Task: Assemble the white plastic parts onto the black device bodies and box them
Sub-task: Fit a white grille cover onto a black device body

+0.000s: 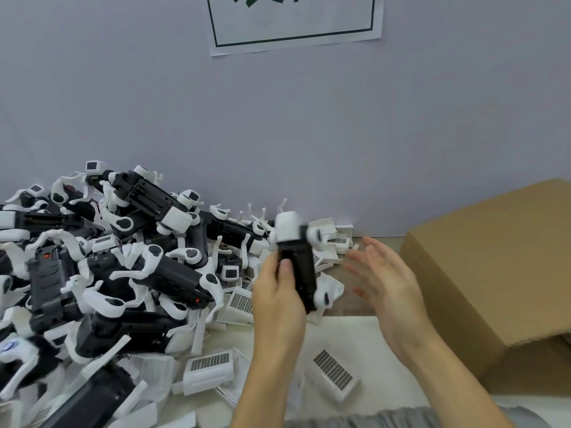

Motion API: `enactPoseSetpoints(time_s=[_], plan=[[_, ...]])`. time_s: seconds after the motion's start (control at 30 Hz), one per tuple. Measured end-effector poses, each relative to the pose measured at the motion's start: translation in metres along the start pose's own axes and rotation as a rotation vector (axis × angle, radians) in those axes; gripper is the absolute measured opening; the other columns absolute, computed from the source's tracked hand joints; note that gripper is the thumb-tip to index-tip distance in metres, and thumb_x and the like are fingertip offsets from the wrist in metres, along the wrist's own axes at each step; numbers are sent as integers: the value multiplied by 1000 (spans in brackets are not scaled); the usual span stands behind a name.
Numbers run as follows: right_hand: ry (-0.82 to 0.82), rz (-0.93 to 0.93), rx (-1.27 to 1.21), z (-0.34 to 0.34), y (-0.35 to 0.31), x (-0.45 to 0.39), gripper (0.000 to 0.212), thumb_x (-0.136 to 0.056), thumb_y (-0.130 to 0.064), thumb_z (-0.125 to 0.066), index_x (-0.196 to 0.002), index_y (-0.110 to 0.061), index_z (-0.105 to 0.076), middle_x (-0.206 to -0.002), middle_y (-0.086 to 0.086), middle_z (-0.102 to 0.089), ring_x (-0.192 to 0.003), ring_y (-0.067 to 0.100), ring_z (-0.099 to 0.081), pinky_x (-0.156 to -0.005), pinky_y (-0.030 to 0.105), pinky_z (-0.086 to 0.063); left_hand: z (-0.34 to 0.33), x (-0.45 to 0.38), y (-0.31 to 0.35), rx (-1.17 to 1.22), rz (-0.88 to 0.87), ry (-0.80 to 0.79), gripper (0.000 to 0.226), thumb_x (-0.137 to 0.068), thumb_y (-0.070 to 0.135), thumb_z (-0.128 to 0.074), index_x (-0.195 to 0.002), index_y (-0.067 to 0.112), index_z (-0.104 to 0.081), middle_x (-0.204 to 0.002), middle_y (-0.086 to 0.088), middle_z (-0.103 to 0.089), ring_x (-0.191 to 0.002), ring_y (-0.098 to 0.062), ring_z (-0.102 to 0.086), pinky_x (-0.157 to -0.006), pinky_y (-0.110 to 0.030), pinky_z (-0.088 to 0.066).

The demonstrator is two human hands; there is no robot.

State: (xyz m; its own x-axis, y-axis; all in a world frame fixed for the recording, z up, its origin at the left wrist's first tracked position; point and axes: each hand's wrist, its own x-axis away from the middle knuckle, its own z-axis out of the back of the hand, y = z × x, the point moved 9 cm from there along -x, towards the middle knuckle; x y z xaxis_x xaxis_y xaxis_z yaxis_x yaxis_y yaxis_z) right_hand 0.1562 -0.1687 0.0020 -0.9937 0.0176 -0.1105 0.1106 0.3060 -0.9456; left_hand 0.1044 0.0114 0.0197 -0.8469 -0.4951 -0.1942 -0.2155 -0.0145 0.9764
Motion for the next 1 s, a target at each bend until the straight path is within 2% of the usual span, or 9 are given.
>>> enactPoseSetpoints(time_s=[0.13,0.23,0.3,0.47,0.6,0.73,0.83,0.9,1.0], plan=[[91,-88,-15,13,12,-3,20,-104,-22,-48,-110,-23,-68,-99,3,-78,-94,20,-73,-72,35,-49,-5,6,-23,662,414,-23,35,-101,33,-46,-89,7,-67,-68,-9,-61,-55,-19,-58,-58,-32,-48],[71,-147,30,12,21,-4,25,-103,-13,-47,-101,-18,-71,-86,6,-77,-72,17,-70,-63,33,-47,-12,9,-17,822,450,-92,26,-88,37,-64,-88,11,-71,-70,-7,-54,-58,-19,-52,-53,-32,-45],[4,-192,117,5,27,-3,24,-99,-5,-49,-98,-14,-72,-76,5,-75,-62,15,-68,-60,30,-45,-12,8,-15,837,423,-92,14,-78,25,-70,-74,13,-75,-69,-6,-56,-56,-18,-51,-55,-34,-44],[-335,-223,314,-26,33,11,22,-83,0,-57,-94,-14,-70,-77,7,-74,-66,18,-68,-60,25,-46,-12,5,-16,834,366,-138,32,-95,30,-54,-86,10,-78,-80,-9,-67,-68,-19,-63,-72,-33,-48],[-599,-240,236,-50,34,28,41,-75,-10,-58,-115,-17,-65,-96,10,-74,-84,24,-71,-65,26,-51,-5,1,-25,708,358,-114,38,-105,26,-42,-126,1,-62,-111,-24,-70,-95,-28,-67,-85,-37,-50],[-600,-205,138,-61,31,33,45,-79,-24,-67,-124,-23,-59,-104,10,-74,-91,28,-72,-69,29,-51,0,-2,-25,569,290,-85,31,-105,26,-45,-119,8,-65,-104,-18,-74,-90,-30,-70,-73,-39,-57],[-522,-175,146,-66,34,32,26,-93,-33,-64,-118,-27,-64,-96,6,-74,-81,24,-70,-66,26,-50,-4,0,-24,493,248,-104,22,-103,25,-49,-113,15,-67,-107,-16,-75,-89,-30,-72,-78,-44,-57],[-444,-147,146,-64,35,29,16,-102,-26,-56,-115,-27,-65,-83,0,-73,-73,23,-68,-63,25,-49,-6,-2,-26,429,218,-100,19,-103,24,-50,-109,19,-68,-111,-19,-72,-93,-36,-69,-85,-50,-52],[-394,-124,104,-61,35,26,22,-103,-14,-49,-117,-22,-64,-76,1,-70,-66,24,-63,-64,28,-51,-10,-2,-27,384,192,-119,16,-102,28,-52,-104,20,-65,-102,-20,-59,-87,-39,-54,-77,-49,-42]])
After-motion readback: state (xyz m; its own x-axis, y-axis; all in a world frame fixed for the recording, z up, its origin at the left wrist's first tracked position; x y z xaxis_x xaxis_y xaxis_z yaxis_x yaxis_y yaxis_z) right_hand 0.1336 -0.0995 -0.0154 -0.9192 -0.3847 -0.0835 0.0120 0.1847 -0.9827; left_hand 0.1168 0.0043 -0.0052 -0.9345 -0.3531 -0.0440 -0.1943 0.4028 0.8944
